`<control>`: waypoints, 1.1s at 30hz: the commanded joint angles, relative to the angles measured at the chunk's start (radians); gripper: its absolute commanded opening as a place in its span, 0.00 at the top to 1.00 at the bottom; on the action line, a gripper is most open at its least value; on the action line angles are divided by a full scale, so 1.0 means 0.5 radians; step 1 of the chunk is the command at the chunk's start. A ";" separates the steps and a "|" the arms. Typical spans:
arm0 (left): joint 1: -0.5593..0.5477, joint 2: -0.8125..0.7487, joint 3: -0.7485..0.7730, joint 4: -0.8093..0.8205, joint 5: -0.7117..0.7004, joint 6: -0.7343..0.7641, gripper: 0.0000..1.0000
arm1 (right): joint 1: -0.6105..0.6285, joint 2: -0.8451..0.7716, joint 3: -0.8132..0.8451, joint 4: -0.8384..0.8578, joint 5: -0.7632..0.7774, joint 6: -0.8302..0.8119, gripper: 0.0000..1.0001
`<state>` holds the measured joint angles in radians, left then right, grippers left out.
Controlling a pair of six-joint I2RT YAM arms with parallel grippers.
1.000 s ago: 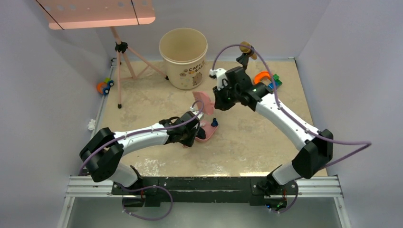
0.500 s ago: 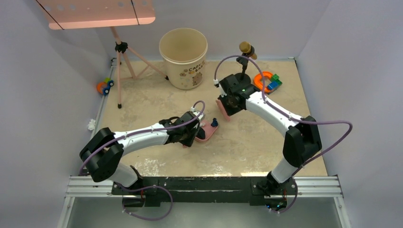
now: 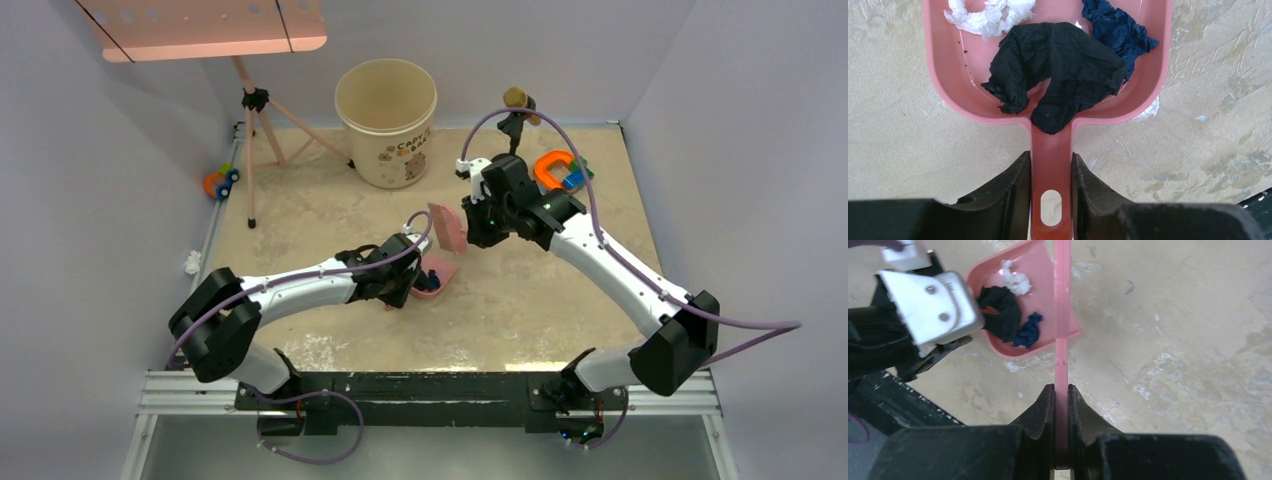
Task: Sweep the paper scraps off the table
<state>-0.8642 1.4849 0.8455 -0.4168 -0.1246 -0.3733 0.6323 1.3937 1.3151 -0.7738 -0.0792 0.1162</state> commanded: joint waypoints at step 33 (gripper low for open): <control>0.507 0.394 2.639 -1.283 0.078 0.053 1.00 | -0.105 -1.068 -0.717 0.472 0.872 0.584 1.00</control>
<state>-0.6579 1.5383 1.8889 -0.9779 -0.1833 -0.3367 0.5823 0.8822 0.9569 -0.6075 0.3737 0.4156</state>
